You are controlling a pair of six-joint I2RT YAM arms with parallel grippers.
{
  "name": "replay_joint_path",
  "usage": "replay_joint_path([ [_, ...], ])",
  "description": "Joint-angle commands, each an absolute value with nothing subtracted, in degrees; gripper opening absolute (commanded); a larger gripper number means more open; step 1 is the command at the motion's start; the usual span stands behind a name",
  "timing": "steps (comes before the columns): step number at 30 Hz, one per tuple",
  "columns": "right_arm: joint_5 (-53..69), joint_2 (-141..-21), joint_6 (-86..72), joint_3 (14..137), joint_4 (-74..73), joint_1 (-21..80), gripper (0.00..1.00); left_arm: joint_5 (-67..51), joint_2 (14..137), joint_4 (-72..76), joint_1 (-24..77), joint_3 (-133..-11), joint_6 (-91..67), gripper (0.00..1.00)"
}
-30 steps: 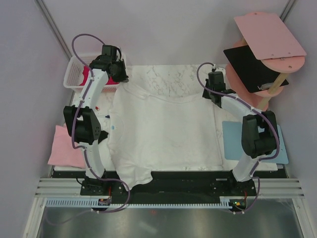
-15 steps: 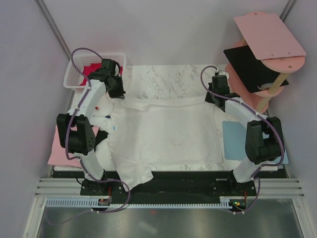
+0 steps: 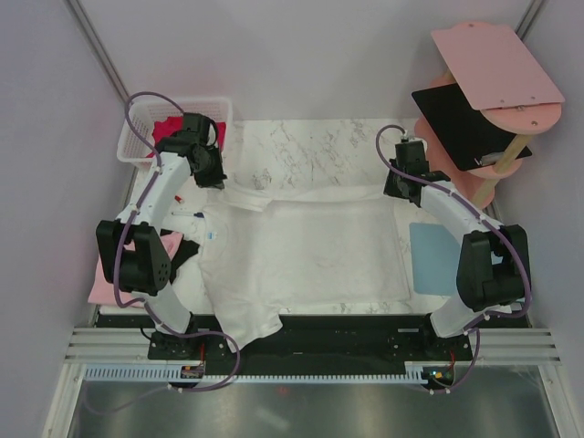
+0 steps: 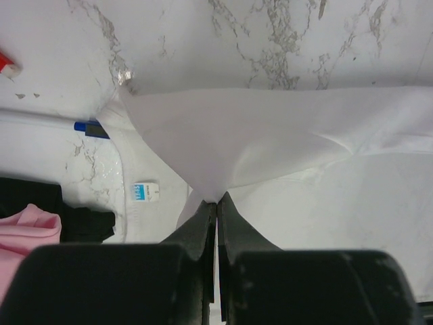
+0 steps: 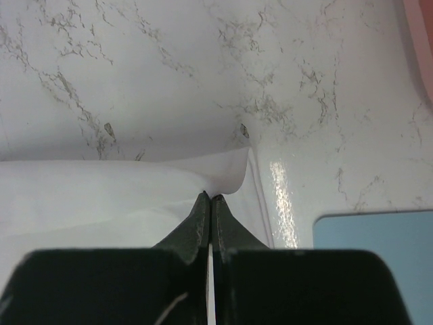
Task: Fold and stack the t-shirts
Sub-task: Fold the flattened tshirt in 1/3 of the way
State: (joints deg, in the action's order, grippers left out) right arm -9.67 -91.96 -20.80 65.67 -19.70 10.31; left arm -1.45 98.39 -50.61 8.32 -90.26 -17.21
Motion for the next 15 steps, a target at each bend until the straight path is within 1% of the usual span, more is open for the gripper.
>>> replay_joint_path([
  [1,-9.23,-90.87,-20.3,64.6,-22.41,10.11,0.0,-0.61,96.24,-54.31,8.09,-88.86,-14.5,0.02],
  [15,-8.79,-92.72,-19.77,61.88,-26.01,10.02,0.0,-4.22,91.15,-58.97,8.09,-80.95,-13.88,0.02],
])
